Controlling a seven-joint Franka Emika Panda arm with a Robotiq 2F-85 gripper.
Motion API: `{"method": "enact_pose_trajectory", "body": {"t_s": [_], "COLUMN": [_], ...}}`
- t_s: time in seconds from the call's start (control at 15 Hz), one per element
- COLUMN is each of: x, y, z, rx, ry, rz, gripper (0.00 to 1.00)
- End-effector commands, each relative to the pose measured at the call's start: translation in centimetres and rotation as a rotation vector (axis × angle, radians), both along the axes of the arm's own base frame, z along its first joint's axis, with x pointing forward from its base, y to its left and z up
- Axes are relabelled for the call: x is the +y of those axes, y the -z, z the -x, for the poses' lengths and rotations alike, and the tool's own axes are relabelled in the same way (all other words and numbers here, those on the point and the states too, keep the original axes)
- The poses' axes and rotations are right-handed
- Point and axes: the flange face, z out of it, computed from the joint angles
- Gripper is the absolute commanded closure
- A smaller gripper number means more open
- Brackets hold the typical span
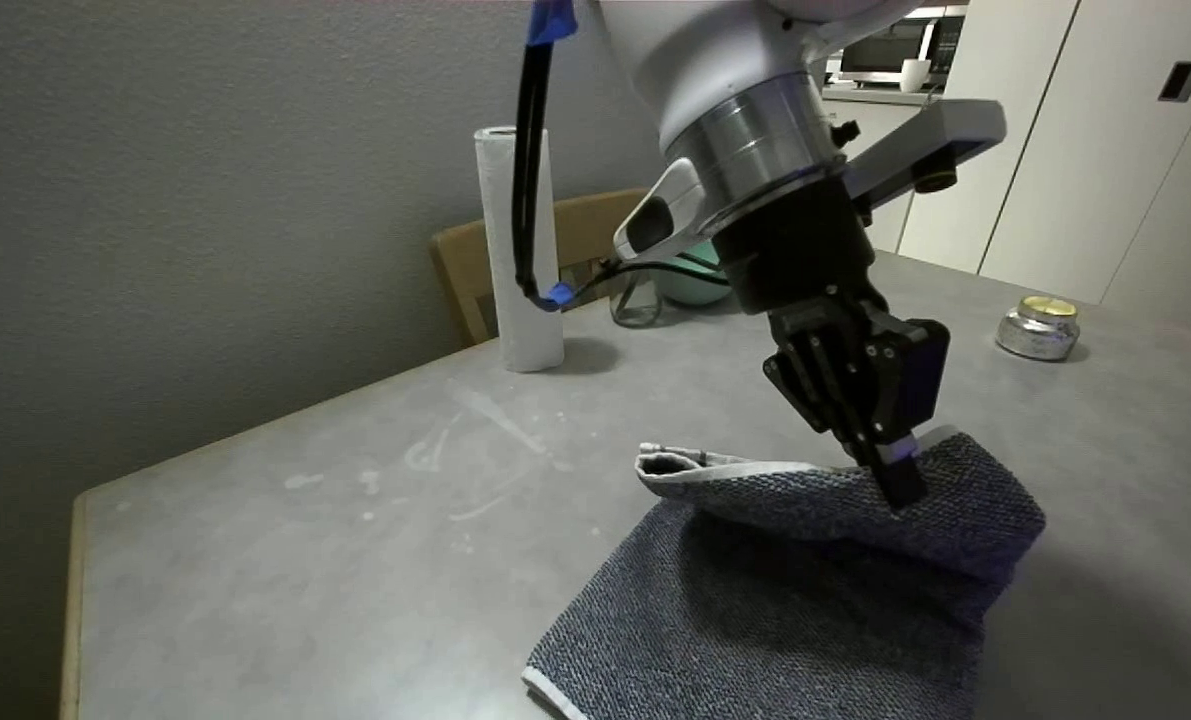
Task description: Fold the towel
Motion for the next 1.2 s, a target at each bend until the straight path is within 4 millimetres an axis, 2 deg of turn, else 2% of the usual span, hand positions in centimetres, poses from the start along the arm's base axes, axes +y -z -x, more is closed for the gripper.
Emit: {"method": "enact_pose_trajectory", "body": {"t_s": [0.0, 0.27, 0.53, 0.87, 1.13], "x": [0.7, 1.0, 1.1, 2.6, 4.1], "y": [-0.4, -0.6, 0.0, 0.6, 0.1], "z": [-1.2, -2.6, -3.8, -3.9, -3.8], "rx": [0.006, -0.021, -0.038, -0.055, -0.09], "ry": [-0.002, 0.056, 0.205, 0.281, 0.295], "rz": [-0.001, -0.015, -0.025, -0.025, -0.023], "gripper": [0.98, 0.98, 0.98, 0.98, 0.98]}}
